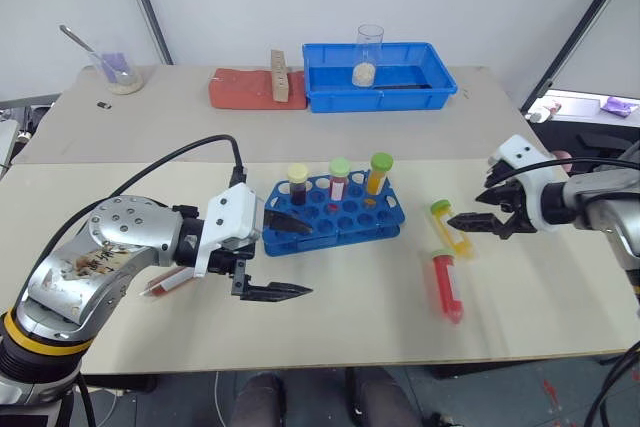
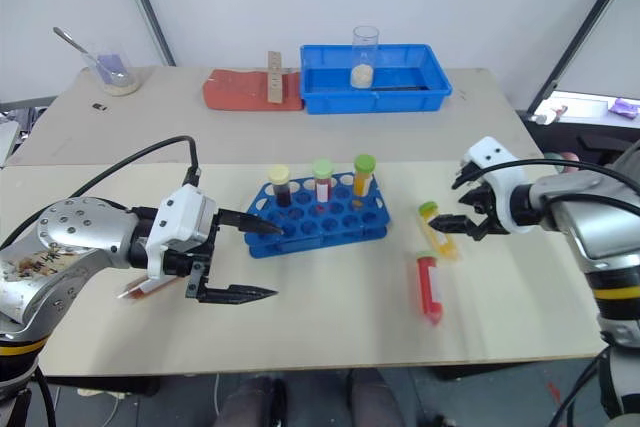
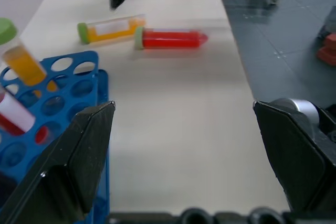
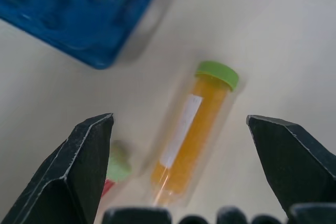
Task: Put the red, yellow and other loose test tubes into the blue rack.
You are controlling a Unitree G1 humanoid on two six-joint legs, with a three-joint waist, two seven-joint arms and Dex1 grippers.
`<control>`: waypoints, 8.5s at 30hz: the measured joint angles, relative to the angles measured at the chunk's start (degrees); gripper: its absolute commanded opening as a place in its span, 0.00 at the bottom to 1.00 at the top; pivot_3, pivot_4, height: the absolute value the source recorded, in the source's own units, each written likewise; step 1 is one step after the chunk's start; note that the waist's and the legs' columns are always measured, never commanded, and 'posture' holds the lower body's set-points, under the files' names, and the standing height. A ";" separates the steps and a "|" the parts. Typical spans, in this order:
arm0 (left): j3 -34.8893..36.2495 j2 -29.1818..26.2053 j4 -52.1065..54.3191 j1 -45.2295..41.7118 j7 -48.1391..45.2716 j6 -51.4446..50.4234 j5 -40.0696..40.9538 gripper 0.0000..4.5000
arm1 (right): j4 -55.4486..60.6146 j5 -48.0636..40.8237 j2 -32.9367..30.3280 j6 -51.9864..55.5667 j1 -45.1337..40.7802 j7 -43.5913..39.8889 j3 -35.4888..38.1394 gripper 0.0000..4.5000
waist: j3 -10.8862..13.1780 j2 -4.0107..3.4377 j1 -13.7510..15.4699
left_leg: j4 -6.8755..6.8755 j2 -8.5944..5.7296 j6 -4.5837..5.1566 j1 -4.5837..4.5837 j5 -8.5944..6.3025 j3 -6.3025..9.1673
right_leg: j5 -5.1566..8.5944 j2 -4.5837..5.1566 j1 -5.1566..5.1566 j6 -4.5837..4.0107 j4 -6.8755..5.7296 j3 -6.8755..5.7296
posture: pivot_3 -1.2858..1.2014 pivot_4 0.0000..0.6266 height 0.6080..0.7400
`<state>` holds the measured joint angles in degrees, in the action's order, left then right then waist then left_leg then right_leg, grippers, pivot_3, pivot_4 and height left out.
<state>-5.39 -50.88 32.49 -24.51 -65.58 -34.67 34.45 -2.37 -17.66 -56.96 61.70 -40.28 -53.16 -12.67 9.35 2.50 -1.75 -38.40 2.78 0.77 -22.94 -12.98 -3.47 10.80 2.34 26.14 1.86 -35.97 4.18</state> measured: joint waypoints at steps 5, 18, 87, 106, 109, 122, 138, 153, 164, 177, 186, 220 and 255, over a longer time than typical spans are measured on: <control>-2.43 1.74 -1.03 -0.53 -0.77 1.63 -1.24 1.00 | -11.95 4.33 4.95 0.07 -6.92 -0.35 -6.17 0.99 | 0.00 0.00 -0.08 | -0.27 0.00 0.04 -0.18 -0.02 0.05 | -0.11 0.00 0.02 0.17 0.06 -0.04 | 0.52 0.24 1.00; -3.84 4.05 -0.92 -0.28 -0.05 2.12 -2.94 1.00 | -39.15 13.16 14.80 -3.71 -20.12 -6.11 -11.50 0.74 | 0.00 -0.01 -0.73 | -0.39 -0.01 0.04 -0.26 -0.02 0.12 | -0.29 0.00 0.02 0.09 0.04 -0.05 | 0.52 0.24 1.00; 4.01 8.40 -9.40 7.15 1.38 5.82 -1.35 1.00 | 4.69 11.67 51.57 -69.22 28.84 33.83 13.13 0.21 | 0.00 -0.04 -0.71 | -0.39 0.07 0.02 -0.21 -0.02 0.36 | -0.04 -0.11 -0.03 0.02 -0.11 -0.16 | 0.52 0.24 1.00; 1.60 7.93 -5.82 6.60 3.59 4.58 -1.81 1.00 | 47.72 2.63 26.21 -26.30 48.46 31.14 20.12 0.98 | -0.01 -0.05 -0.52 | -0.38 0.07 0.02 -0.17 -0.02 0.36 | 0.19 -0.10 -0.03 -0.28 -0.17 -0.14 | 0.52 0.24 1.00; 0.25 5.69 -5.77 6.89 -0.01 6.73 -2.90 1.00 | 57.16 -0.30 21.76 -6.90 47.07 32.86 24.28 0.98 | -0.02 -0.04 -0.46 | -0.39 0.07 0.01 -0.10 -0.02 0.36 | 0.19 -0.10 -0.07 -0.31 -0.15 -0.14 | 0.52 0.24 1.00; -4.65 7.39 -5.81 5.64 -5.21 8.97 -3.18 1.00 | 42.43 -17.89 13.80 30.38 28.15 34.94 27.69 0.98 | 0.00 0.01 -0.52 | -0.39 -0.04 0.09 -0.37 -0.06 0.39 | 0.23 -0.02 -0.05 -0.17 0.14 -0.11 | 0.52 0.24 1.00; -4.99 8.05 -5.95 5.63 -5.57 10.95 -4.98 1.00 | 10.53 -50.39 4.69 30.38 9.61 56.78 12.02 0.48 | 0.00 0.02 -0.67 | -0.39 -0.04 0.13 -0.48 -0.07 0.46 | 0.04 -0.07 -0.05 0.15 0.21 -0.07 | 0.52 0.24 1.00; -4.71 8.93 -6.27 6.67 -4.55 11.03 -5.19 1.00 | 11.01 -66.94 3.35 30.38 9.61 72.00 11.12 0.22 | 0.00 0.02 -0.74 | -0.41 -0.03 0.14 -0.46 -0.06 0.46 | 0.04 -0.08 -0.05 0.15 0.20 -0.05 | 0.52 0.24 1.00; 6.38 7.24 -10.11 11.06 -0.81 10.77 -3.77 1.00 | 37.13 -61.96 10.73 10.16 15.35 46.16 20.34 0.22 | -0.04 0.08 -0.59 | -0.37 0.16 0.16 -0.44 -0.08 0.61 | 0.00 -0.24 -0.04 0.26 0.21 -0.23 | 0.52 0.24 1.00; 11.41 5.63 -10.98 12.10 0.45 9.79 -1.86 1.00 | 26.16 -8.75 37.20 -40.95 21.35 34.93 0.91 0.22 | -0.03 0.06 -0.47 | -0.40 0.06 0.14 -0.44 -0.07 0.40 | 0.04 -0.08 0.04 0.07 0.10 -0.16 | 0.52 0.24 1.00; 11.08 5.32 -10.82 10.87 0.22 8.15 -0.44 1.00 | 16.03 4.12 43.98 -53.29 23.48 36.41 -0.23 0.22 | -0.03 0.06 -0.67 | -0.37 0.07 0.13 -0.37 -0.07 0.40 | 0.06 -0.09 0.03 -0.01 0.02 -0.16 | 0.52 0.24 1.00; 9.87 5.56 -9.87 7.58 3.80 3.40 1.73 1.00 | 9.58 12.28 53.01 -64.74 29.96 37.40 1.37 0.61 | -0.02 0.05 -0.76 | -0.35 0.08 0.12 -0.31 -0.07 0.43 | 0.06 -0.11 0.02 -0.01 -0.06 -0.17 | 0.52 0.24 1.00; -3.76 -18.42 -21.69 7.03 -0.25 -2.88 -22.28 1.00 | 43.79 -24.06 13.31 -24.36 25.74 1.81 6.64 0.99 | 0.05 0.05 1.01 | 0.14 0.05 0.11 -0.23 -0.08 0.29 | 0.55 -0.10 0.14 -0.46 -0.03 -0.22 | 0.52 0.24 1.00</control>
<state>-9.15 -69.30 10.79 -17.48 -65.84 -37.55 12.18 41.42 -41.72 -43.65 37.35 -14.54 -51.35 -6.03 9.39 2.54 -0.74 -38.27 2.83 0.88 -23.17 -13.06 -3.18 11.35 2.24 26.28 1.40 -36.00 3.96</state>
